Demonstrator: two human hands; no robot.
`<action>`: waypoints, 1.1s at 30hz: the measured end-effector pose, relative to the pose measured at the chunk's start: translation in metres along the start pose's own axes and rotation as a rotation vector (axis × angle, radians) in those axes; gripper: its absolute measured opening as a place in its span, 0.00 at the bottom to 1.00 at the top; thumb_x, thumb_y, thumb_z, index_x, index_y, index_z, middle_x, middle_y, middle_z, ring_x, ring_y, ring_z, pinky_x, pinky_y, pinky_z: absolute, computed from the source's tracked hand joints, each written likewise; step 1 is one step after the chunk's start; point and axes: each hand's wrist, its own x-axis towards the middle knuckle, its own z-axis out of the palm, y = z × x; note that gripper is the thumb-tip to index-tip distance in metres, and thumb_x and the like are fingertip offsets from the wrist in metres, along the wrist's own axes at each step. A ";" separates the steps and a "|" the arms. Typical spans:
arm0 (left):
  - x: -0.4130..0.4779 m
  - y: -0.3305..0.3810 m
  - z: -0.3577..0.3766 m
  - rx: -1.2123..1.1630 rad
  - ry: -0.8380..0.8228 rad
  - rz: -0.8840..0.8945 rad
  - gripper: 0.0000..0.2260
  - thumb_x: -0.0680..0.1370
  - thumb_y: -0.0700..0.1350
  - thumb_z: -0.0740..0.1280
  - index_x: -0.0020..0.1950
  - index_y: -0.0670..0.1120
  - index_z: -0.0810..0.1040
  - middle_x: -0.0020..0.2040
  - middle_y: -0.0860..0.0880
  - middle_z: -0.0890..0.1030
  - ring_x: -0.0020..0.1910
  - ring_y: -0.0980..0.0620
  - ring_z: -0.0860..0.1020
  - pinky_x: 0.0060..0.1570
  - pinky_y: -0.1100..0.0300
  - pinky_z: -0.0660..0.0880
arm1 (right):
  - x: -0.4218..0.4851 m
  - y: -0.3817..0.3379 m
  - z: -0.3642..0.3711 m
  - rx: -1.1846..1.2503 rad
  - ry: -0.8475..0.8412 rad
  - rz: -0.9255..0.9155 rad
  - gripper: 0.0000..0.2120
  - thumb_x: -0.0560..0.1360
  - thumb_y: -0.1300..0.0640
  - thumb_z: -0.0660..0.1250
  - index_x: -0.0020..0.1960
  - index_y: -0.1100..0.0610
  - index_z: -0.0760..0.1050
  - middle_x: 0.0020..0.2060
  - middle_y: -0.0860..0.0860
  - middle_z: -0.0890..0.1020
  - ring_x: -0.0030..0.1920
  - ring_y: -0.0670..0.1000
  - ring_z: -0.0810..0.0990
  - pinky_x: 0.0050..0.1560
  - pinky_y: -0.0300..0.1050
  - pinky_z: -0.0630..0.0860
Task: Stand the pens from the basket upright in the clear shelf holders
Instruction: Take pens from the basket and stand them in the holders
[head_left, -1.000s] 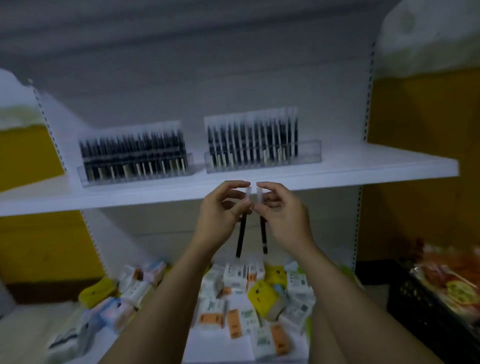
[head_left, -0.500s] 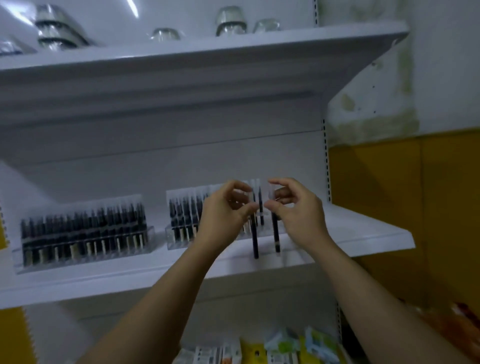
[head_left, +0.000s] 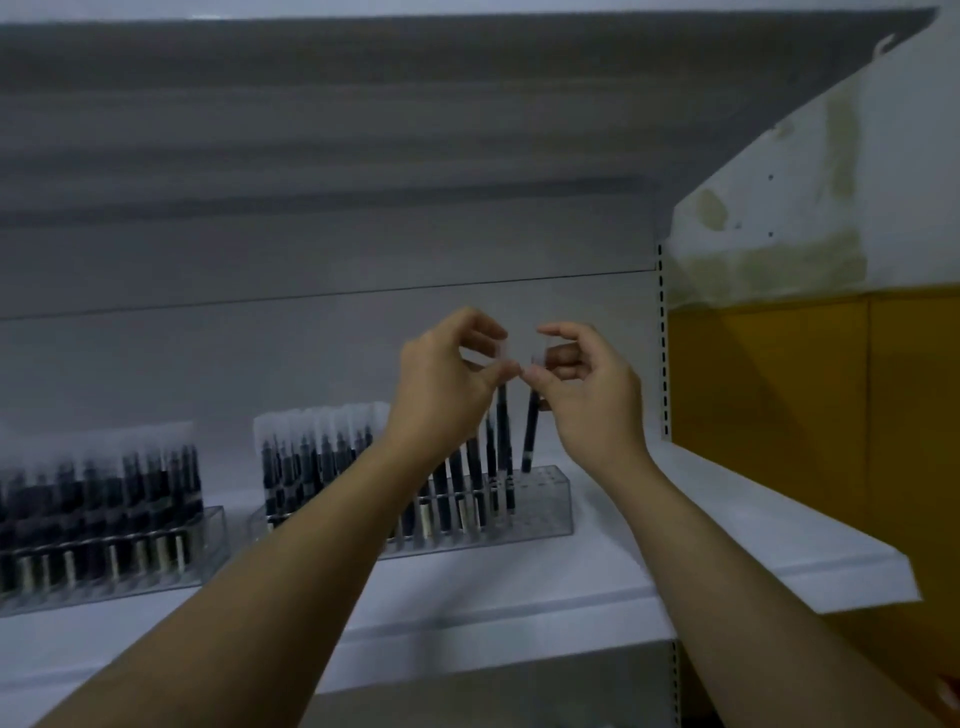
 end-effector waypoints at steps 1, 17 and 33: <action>0.003 -0.004 0.002 0.007 -0.002 0.006 0.10 0.73 0.46 0.74 0.50 0.53 0.76 0.46 0.58 0.78 0.38 0.63 0.80 0.36 0.69 0.76 | 0.003 0.003 0.003 0.005 0.002 0.005 0.15 0.72 0.59 0.73 0.55 0.46 0.75 0.41 0.45 0.78 0.45 0.48 0.79 0.48 0.48 0.81; 0.007 -0.034 0.007 0.169 -0.144 -0.050 0.08 0.74 0.49 0.73 0.49 0.51 0.77 0.44 0.57 0.80 0.43 0.62 0.78 0.41 0.67 0.77 | 0.003 0.033 0.012 -0.182 -0.285 0.082 0.19 0.73 0.58 0.72 0.62 0.46 0.75 0.43 0.46 0.79 0.43 0.43 0.79 0.43 0.31 0.74; 0.000 -0.032 0.003 0.524 -0.238 -0.054 0.12 0.76 0.51 0.68 0.60 0.53 0.77 0.60 0.51 0.79 0.60 0.49 0.75 0.67 0.50 0.67 | 0.007 0.012 -0.009 -0.744 -0.646 -0.047 0.28 0.80 0.56 0.62 0.73 0.34 0.57 0.53 0.45 0.79 0.51 0.48 0.77 0.54 0.46 0.76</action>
